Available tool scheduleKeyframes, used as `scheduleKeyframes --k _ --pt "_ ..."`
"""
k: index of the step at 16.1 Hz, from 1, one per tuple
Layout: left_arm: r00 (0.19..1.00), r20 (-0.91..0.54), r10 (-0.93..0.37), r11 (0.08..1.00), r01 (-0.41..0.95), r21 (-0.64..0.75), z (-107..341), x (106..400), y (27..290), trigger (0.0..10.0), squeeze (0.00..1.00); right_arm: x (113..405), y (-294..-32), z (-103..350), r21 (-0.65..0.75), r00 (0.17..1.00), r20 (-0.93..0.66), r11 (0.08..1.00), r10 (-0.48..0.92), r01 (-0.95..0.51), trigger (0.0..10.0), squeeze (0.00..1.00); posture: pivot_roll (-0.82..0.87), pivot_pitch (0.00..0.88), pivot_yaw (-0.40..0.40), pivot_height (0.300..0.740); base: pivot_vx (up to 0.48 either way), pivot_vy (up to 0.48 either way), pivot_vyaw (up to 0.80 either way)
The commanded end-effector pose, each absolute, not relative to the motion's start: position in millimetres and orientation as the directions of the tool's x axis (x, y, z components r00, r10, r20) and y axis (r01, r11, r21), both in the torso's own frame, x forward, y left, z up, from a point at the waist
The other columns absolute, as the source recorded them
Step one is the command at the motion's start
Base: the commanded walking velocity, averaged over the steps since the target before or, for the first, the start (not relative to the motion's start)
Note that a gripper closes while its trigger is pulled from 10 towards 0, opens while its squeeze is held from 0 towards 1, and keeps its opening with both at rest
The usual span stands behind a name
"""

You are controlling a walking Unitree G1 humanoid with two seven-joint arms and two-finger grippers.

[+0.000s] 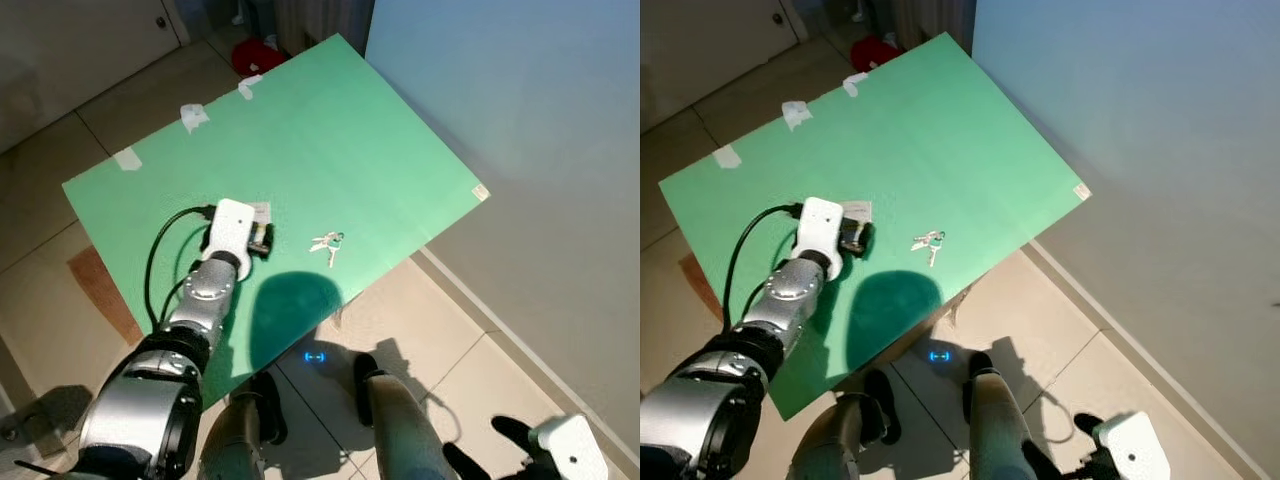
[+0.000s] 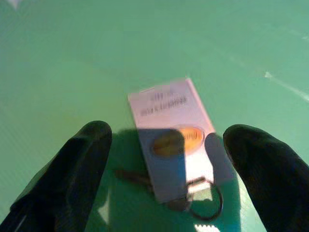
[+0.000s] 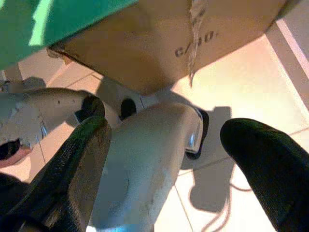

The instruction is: Hang keys on a hook

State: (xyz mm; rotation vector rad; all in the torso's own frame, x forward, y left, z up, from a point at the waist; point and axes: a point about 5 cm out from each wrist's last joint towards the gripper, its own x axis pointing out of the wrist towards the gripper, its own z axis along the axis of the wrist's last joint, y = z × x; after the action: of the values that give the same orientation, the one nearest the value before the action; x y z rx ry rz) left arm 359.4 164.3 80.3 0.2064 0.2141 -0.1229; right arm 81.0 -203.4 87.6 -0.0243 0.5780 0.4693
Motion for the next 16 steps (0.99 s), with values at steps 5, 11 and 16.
scheduleKeyframes --k 5,11,16 --pt "0.919 -0.371 -0.131 0.973 0.191 0.130 51.6 345.0 159.1 10.0 0.00 65.2 -204.0 87.7 0.141 0.701 -0.575 0.895 0.421 -0.423 10.0 0.00 -0.57 0.435 -0.017 0.740 0.000 0.000 0.00" --pt "0.876 -0.431 -0.218 0.965 0.259 0.038 38.2 336.0 146.4 10.0 0.00 68.5 -204.8 84.9 0.147 0.693 -0.578 0.891 0.430 -0.430 10.0 0.00 -0.55 0.430 -0.013 0.740 0.000 0.000 0.00" --pt "0.839 -0.451 -0.306 0.940 0.341 -0.003 23.0 321.3 126.4 10.0 0.00 74.7 -202.9 80.8 0.155 0.688 -0.573 0.883 0.445 -0.442 10.0 0.00 -0.52 0.421 -0.005 0.740 0.000 0.000 0.00"
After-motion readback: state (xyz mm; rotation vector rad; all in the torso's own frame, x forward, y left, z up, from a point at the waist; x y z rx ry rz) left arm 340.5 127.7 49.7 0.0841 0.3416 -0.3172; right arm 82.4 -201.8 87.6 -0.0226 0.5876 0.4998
